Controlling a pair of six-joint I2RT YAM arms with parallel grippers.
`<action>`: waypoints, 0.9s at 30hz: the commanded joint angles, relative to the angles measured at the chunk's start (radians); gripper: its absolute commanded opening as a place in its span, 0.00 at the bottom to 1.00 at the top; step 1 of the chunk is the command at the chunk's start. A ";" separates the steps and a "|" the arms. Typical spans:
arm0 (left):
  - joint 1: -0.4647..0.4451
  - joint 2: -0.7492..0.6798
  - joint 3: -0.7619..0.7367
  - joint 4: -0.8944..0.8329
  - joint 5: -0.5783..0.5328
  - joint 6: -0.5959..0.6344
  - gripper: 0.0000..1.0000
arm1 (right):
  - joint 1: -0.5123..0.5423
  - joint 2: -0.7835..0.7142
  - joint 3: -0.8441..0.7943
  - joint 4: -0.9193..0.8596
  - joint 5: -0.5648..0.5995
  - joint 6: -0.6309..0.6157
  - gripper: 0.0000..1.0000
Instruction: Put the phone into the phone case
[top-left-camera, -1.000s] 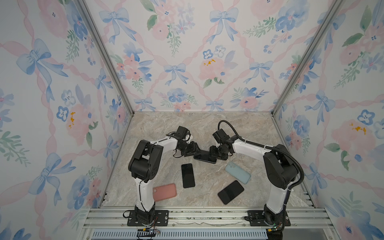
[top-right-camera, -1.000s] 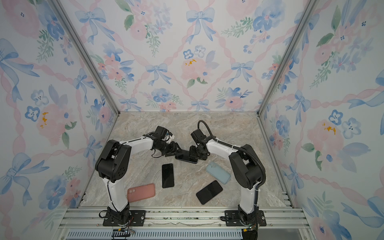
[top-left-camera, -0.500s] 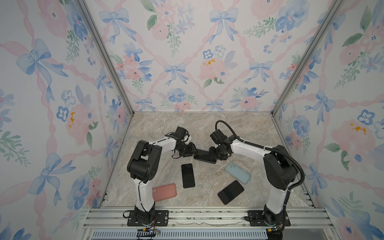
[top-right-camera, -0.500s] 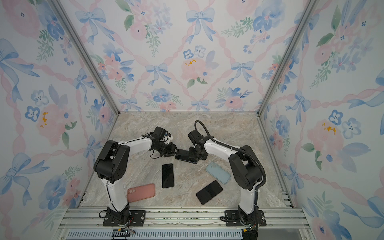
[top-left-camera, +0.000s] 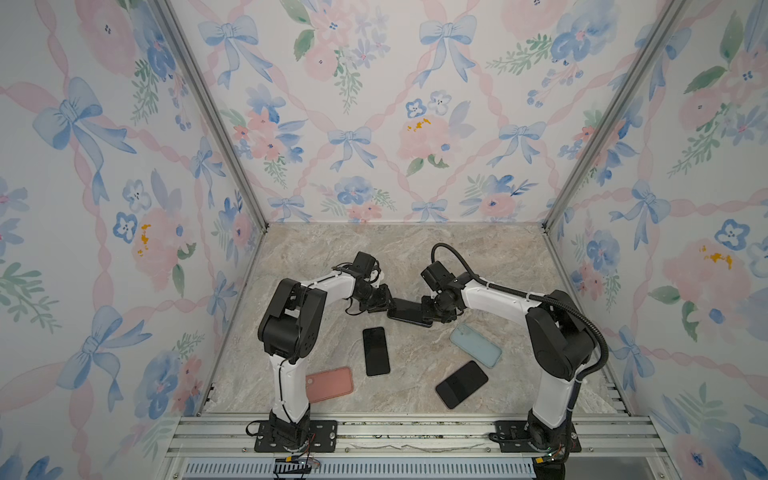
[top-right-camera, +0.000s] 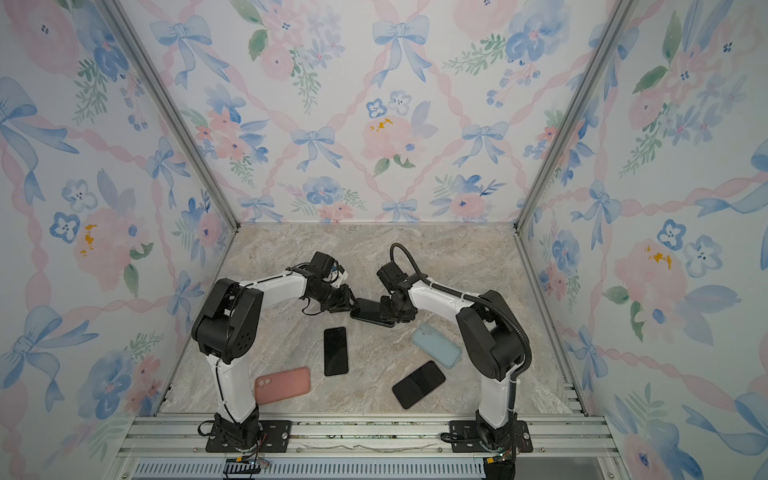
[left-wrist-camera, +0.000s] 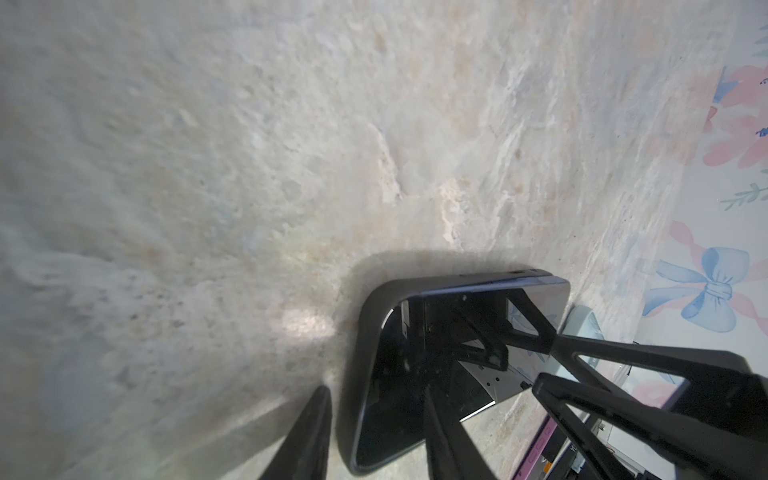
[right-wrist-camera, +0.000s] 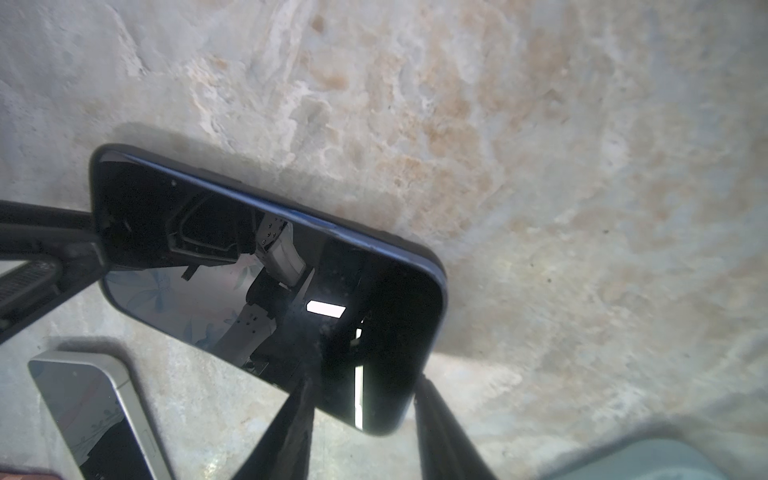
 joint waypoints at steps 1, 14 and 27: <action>-0.008 0.030 0.024 -0.029 0.009 0.013 0.38 | -0.002 0.002 -0.016 0.017 -0.027 0.001 0.39; -0.027 0.041 0.038 -0.027 0.035 0.009 0.30 | 0.020 0.037 -0.019 0.084 -0.087 0.035 0.31; -0.035 0.042 0.042 -0.024 0.042 0.007 0.24 | 0.066 0.080 -0.002 0.141 -0.126 0.083 0.28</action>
